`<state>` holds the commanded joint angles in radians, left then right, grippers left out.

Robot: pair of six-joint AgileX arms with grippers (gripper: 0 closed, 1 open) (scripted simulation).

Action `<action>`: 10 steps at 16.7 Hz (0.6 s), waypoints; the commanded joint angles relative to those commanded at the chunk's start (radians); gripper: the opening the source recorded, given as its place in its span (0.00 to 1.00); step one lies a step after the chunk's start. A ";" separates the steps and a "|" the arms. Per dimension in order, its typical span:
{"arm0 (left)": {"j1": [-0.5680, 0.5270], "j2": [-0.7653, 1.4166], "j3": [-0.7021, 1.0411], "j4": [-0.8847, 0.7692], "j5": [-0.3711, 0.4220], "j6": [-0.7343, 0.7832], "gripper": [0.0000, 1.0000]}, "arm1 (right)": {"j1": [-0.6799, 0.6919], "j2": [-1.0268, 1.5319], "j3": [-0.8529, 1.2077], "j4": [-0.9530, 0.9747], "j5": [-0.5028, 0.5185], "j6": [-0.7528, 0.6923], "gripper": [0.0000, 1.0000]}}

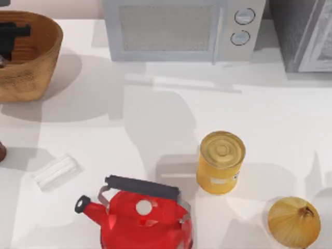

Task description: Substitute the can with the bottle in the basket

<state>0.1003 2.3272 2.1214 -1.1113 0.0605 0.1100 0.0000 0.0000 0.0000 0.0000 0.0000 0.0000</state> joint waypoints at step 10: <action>-0.046 -1.107 -0.986 0.490 -0.026 -0.047 0.00 | 0.000 0.000 0.000 0.000 0.000 0.000 1.00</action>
<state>0.0538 1.2203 1.1355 -0.6211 0.0349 0.0626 0.0000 0.0000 0.0000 0.0000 0.0000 0.0000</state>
